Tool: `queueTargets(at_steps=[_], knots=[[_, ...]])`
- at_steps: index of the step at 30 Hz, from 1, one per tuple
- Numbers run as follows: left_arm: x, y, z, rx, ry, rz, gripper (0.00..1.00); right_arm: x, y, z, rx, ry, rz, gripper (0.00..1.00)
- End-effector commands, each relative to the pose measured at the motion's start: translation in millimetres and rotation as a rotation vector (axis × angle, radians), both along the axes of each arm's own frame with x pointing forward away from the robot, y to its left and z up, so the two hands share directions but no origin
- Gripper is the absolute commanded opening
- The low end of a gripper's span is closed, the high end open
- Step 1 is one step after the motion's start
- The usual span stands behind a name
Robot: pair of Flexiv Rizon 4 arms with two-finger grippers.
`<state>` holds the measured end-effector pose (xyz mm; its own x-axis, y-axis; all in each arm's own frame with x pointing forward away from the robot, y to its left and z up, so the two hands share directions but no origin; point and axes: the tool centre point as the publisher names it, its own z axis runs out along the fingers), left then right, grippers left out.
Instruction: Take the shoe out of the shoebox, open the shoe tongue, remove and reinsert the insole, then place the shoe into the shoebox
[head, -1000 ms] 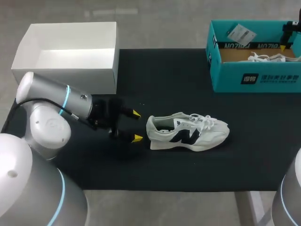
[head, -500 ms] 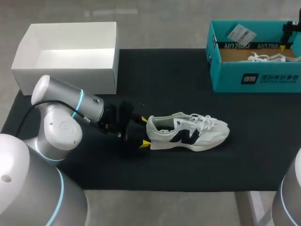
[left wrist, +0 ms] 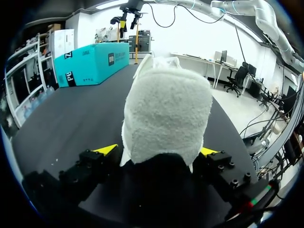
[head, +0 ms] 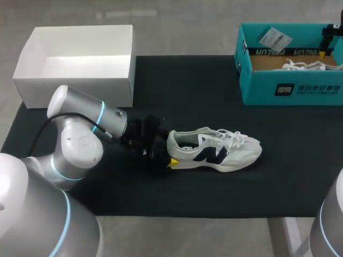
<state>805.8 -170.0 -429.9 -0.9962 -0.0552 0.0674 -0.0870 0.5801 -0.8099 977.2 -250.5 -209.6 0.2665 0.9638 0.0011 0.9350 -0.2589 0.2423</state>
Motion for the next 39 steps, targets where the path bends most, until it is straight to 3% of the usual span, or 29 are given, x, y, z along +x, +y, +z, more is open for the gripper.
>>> queueTargets(at_steps=[1, 7, 9, 11, 12, 39], knots=[[4.4, -9.5, -4.8, 0.001, 0.004, -0.005, 1.0, 0.4, -0.2, -0.2, 0.001, 0.0, 0.0, 1.0], [4.5, -14.0, -5.8, -0.001, 0.005, -0.014, 1.0, 0.4, -0.2, -0.2, 0.001, 0.0, 0.0, 1.0], [4.5, -14.4, -5.9, 0.001, 0.005, -0.013, 0.47, 0.4, -0.2, -0.2, 0.001, 0.0, 0.0, 1.0], [4.5, -14.8, -5.9, 0.008, 0.002, -0.016, 0.05, 0.4, -0.2, -0.2, 0.001, 0.0, 0.0, 1.0], [4.4, -15.2, -5.7, 0.008, 0.001, -0.017, 0.0, 0.4, -0.2, -0.2, 0.001, 0.0, 0.0, 1.0], [3.1, -17.3, -1.8, -0.009, -0.006, -0.035, 0.0, 0.4, -0.2, -0.2, 0.001, 0.0, 0.0, 1.0]])
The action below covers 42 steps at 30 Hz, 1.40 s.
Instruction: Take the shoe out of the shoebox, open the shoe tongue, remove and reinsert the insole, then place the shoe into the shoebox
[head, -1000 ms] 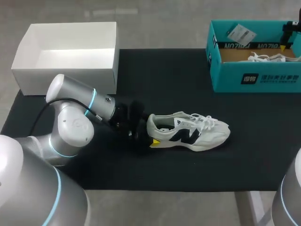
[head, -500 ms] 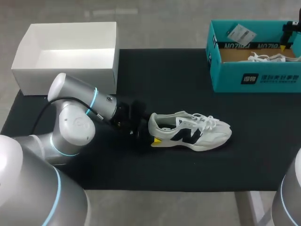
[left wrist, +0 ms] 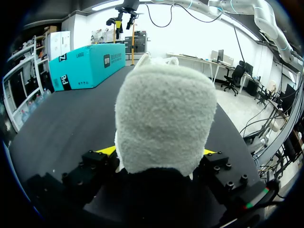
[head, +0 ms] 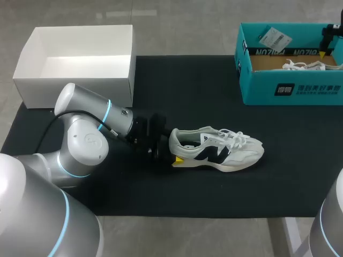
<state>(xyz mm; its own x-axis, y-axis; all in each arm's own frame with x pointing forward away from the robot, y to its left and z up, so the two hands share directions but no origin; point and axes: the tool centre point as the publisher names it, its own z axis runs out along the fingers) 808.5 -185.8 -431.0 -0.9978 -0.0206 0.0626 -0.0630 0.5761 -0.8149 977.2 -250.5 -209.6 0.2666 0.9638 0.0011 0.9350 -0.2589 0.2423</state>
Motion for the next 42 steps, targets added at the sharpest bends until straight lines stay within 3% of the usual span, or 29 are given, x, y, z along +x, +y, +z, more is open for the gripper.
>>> queueTargets(at_steps=[1, 30, 37, 42], knots=[[0.4, -1.4, -0.7, -0.001, -0.001, 0.0, 0.0, 0.4, -0.2, -0.2, 0.001, 0.0, 0.0, 1.0], [0.4, -1.4, -0.7, -0.001, -0.001, 0.0, 0.0, 0.4, -0.2, -0.2, 0.001, 0.0, 0.0, 1.0], [0.4, -1.4, -0.7, -0.001, -0.001, 0.0, 0.0, -21.6, 36.3, -17.0, 0.0, 0.035, -0.022, 1.0], [0.4, -1.4, -0.7, -0.001, -0.001, 0.0, 0.0, -38.6, 71.4, -13.6, -0.016, 0.041, -0.039, 1.0]])
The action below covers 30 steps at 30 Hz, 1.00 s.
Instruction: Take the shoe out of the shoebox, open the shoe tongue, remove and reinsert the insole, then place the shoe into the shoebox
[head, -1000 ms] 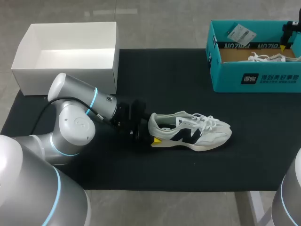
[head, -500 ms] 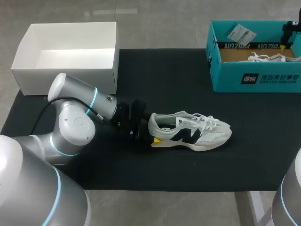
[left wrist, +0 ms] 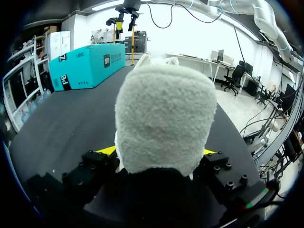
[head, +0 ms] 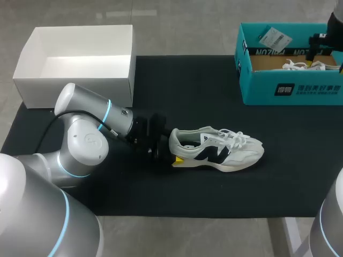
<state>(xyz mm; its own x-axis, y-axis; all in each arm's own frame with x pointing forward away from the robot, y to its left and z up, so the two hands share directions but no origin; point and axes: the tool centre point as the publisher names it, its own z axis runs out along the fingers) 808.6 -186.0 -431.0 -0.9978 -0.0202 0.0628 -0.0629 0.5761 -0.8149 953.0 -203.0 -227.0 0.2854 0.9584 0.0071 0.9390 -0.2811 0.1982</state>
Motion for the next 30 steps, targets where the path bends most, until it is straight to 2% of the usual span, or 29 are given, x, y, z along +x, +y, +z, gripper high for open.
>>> queueTargets(at_steps=[1, 8, 16, 18, 23, 30], knots=[[0.3, -1.3, -0.7, -0.001, -0.001, 0.0, 0.0, -18.3, 31.5, 4.6, -0.028, 0.002, -0.032, 1.0], [0.3, -1.3, -0.7, -0.001, -0.001, 0.0, 0.0, -45.5, 89.1, 3.1, 0.034, -0.007, -0.022, 1.0], [0.3, -1.3, -0.7, -0.001, -0.001, 0.0, 0.0, -71.3, 140.6, -34.0, 0.116, 0.035, -0.041, 1.0], [0.3, -1.3, -0.7, -0.001, -0.001, 0.0, 0.0, -76.8, 151.0, -43.9, 0.083, 0.086, -0.057, 1.0], [0.3, -1.3, -0.7, -0.001, -0.001, 0.0, 0.0, -91.9, 173.2, -63.5, 0.11, 0.133, -0.077, 1.0], [0.3, -1.3, -0.7, -0.001, -0.001, 0.0, 0.0, -112.0, 191.6, -60.9, 0.164, 0.145, -0.065, 1.0]])
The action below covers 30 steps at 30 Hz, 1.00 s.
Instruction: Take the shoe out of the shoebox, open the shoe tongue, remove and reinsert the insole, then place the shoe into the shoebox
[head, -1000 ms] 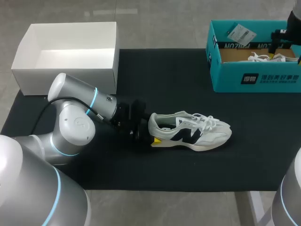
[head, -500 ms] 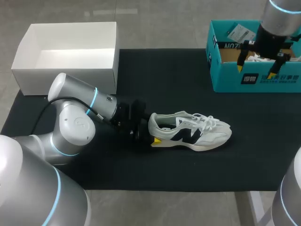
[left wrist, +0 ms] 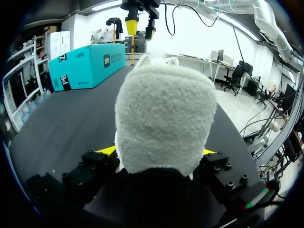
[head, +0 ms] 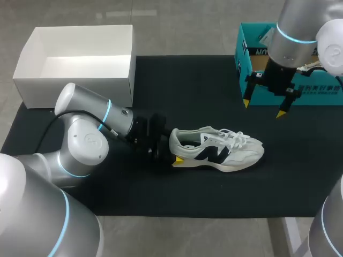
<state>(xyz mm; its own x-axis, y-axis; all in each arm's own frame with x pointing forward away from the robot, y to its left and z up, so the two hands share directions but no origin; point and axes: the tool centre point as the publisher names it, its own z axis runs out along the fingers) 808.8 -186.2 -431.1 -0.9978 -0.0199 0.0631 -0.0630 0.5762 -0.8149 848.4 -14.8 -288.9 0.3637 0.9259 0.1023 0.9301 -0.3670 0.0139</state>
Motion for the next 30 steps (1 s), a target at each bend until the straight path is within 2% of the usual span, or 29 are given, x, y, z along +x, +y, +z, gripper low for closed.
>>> queueTargets(at_steps=[1, 21, 24, 27, 30], knots=[[0.1, -1.1, -0.6, -0.001, -0.001, 0.0, 0.0, -8.8, 4.8, 1.8, 0.02, 0.0, 0.01, 1.0], [0.1, -1.1, -0.6, -0.001, -0.001, 0.0, 0.0, -10.4, 4.6, 3.7, 0.01, 0.006, 0.014, 1.0], [0.1, -1.1, -0.6, -0.001, -0.001, 0.0, 0.0, -12.1, 22.7, -3.8, -0.038, 0.002, 0.032, 1.0], [0.1, -1.1, -0.6, -0.001, -0.001, 0.0, 0.0, -19.6, 40.8, -10.2, -0.025, -0.041, 0.051, 1.0], [0.1, -1.1, -0.6, -0.001, -0.001, 0.0, 0.0, -28.5, 56.9, -14.0, -0.045, -0.046, 0.059, 1.0]])
